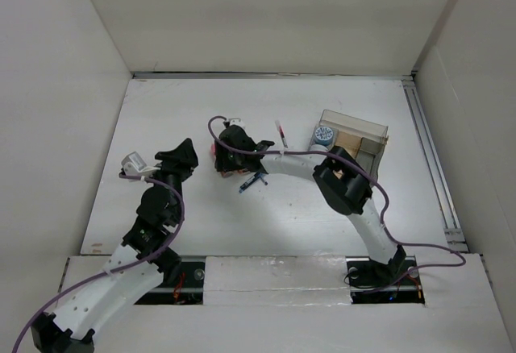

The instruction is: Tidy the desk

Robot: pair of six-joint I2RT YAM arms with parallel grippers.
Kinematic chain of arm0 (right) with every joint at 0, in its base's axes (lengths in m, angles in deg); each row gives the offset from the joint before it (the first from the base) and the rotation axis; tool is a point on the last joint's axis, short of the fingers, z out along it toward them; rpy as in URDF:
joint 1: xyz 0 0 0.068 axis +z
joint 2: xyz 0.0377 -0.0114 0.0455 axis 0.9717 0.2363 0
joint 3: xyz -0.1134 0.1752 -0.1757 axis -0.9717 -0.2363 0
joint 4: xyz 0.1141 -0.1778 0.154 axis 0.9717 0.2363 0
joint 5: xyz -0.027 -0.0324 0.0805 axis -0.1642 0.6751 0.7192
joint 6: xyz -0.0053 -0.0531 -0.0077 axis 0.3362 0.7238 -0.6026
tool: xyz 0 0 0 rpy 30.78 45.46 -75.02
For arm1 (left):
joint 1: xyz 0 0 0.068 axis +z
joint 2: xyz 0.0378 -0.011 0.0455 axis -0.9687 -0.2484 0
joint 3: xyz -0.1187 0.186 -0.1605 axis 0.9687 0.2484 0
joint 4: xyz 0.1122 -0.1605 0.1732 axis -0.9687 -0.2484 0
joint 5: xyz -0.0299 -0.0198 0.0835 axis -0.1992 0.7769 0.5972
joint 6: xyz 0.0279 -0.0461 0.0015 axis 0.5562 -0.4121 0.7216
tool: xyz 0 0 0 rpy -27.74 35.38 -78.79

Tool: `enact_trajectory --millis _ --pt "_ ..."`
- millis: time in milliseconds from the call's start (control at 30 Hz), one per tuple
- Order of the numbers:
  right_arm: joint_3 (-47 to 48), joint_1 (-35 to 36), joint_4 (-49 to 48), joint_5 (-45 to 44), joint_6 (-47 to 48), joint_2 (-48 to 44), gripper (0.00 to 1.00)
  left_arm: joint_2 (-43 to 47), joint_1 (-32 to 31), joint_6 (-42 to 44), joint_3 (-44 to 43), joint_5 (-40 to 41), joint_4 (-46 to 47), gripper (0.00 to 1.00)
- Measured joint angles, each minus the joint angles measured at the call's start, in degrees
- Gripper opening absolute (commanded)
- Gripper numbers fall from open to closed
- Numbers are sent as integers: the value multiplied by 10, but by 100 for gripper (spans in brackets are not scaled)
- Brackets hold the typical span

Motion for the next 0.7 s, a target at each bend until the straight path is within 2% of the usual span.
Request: enact_trajectory --millis 67,233,433,500,533,700 --pt "0 2 0 2 0 2 44 3 0 0 0 0 2 59" --pt "2 4 1 3 -2 2 29 3 0 0 0 -3 3 59" --pt "-36 4 -11 -8 -9 -42 27 2 0 1 0 -7 5 59" --pt "-99 4 -34 -20 -15 -123 27 -1 0 3 0 -9 7 59" --pt "-103 4 -35 -21 -15 -129 27 -4 0 3 0 -10 7 59" --pt "-203 1 -93 -93 -34 -308 27 -40 0 29 0 -43 31 62"
